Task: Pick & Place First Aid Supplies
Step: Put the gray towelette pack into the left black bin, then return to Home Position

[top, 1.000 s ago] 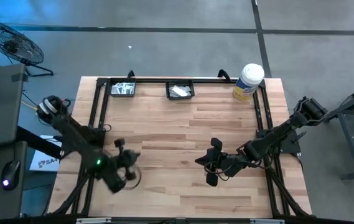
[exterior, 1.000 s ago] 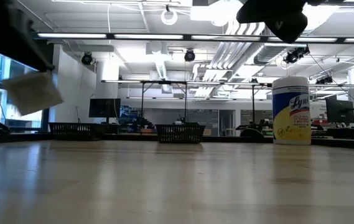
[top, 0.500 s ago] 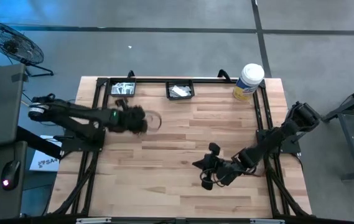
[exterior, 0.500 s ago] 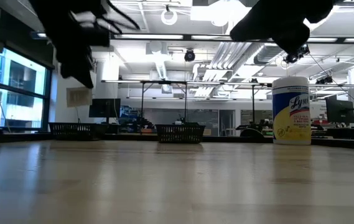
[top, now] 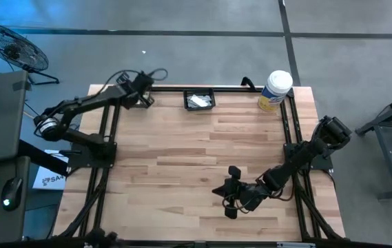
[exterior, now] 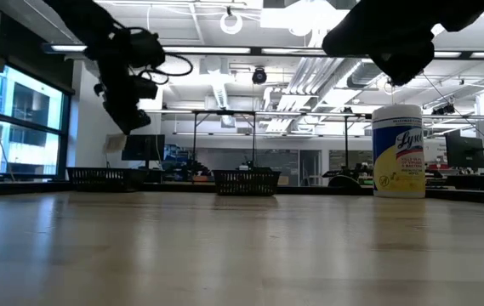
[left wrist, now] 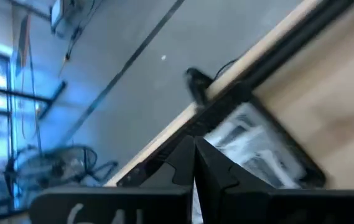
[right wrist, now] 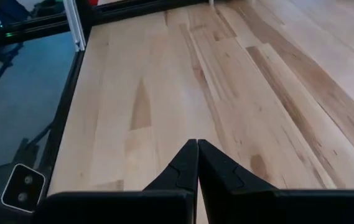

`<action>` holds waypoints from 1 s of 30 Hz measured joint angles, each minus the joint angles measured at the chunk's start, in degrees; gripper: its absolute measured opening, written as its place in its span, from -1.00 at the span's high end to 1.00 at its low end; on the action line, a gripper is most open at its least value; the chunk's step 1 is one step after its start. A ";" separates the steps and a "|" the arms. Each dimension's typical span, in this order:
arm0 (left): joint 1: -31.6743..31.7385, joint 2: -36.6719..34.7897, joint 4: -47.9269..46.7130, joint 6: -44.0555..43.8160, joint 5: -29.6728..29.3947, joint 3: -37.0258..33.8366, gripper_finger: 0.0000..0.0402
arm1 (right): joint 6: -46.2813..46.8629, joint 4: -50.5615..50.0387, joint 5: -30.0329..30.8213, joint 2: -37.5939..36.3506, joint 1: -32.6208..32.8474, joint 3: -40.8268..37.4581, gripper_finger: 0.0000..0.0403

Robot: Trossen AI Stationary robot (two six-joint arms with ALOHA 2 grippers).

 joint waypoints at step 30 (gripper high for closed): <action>17.42 10.66 -0.62 -9.13 23.01 2.25 0.37 | 12.08 -0.08 -25.80 -2.20 -8.54 0.00 0.96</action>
